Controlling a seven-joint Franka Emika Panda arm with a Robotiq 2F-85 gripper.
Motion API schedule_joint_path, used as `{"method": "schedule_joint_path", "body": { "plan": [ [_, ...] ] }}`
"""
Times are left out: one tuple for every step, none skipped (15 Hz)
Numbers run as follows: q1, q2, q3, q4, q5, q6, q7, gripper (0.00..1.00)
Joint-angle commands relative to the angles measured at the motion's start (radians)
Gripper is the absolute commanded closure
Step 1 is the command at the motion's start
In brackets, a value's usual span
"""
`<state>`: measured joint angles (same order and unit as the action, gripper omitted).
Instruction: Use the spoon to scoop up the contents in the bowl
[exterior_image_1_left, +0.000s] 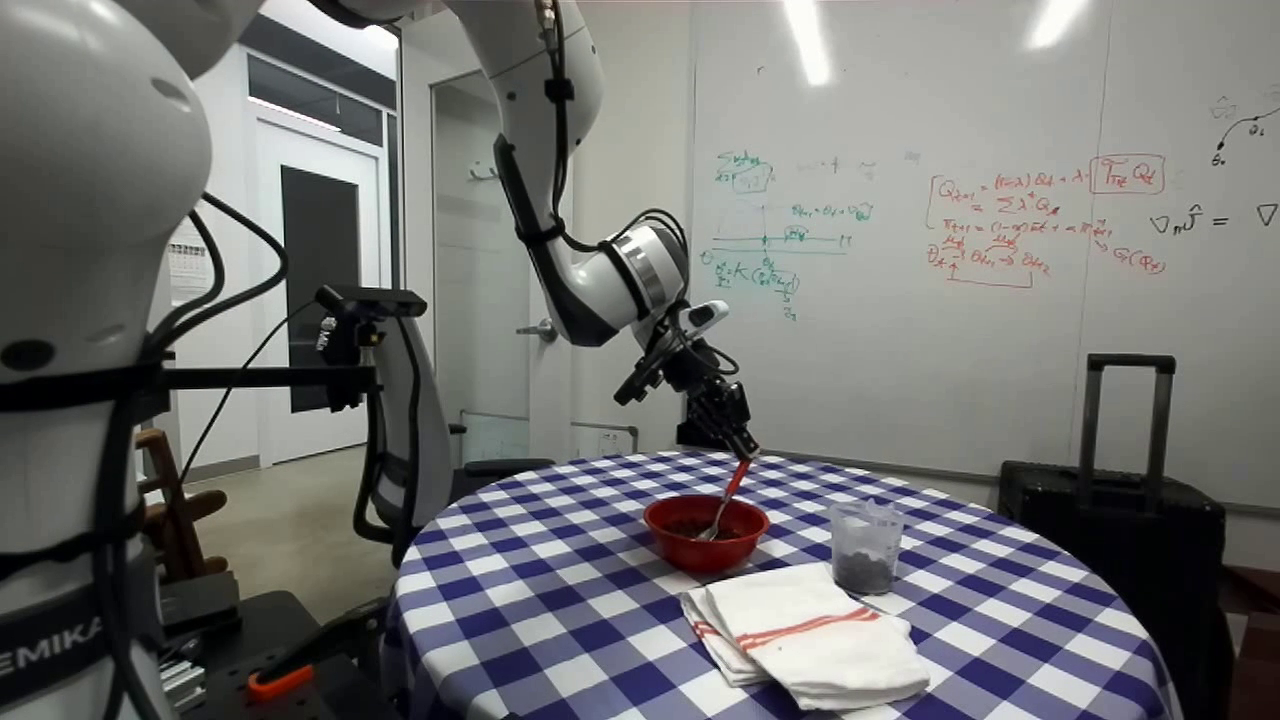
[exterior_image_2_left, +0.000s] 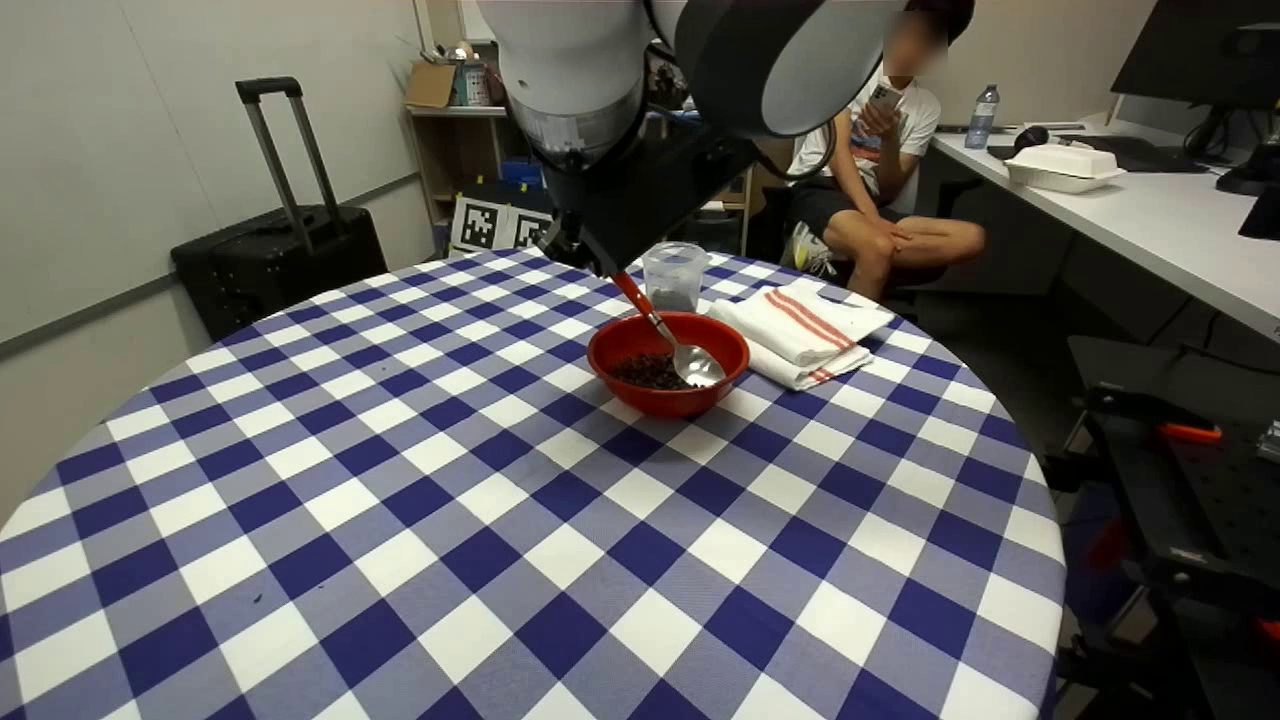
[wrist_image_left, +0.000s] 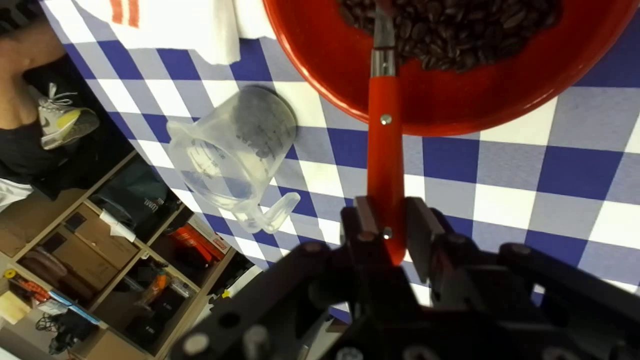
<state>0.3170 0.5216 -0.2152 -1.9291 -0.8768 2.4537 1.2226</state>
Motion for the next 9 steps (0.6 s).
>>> {"method": "schedule_joint_path", "body": {
  "plan": [
    [-0.024,-0.014,0.042,-0.020,-0.059,-0.002,0.072,0.95],
    [-0.028,-0.012,0.050,-0.019,-0.067,-0.003,0.078,0.95],
    [-0.031,-0.011,0.057,-0.016,-0.074,-0.004,0.087,0.95],
    [-0.035,-0.009,0.064,-0.012,-0.080,-0.005,0.091,0.95],
    [-0.037,-0.008,0.065,-0.007,-0.091,-0.009,0.102,0.95],
    [-0.041,-0.009,0.068,-0.004,-0.101,-0.011,0.108,0.95],
    [-0.044,-0.011,0.066,0.000,-0.114,-0.016,0.116,0.95],
    [-0.049,-0.012,0.066,0.002,-0.124,-0.019,0.122,0.95],
    [-0.048,-0.012,0.057,0.009,-0.152,-0.029,0.139,0.95]
  ]
}}
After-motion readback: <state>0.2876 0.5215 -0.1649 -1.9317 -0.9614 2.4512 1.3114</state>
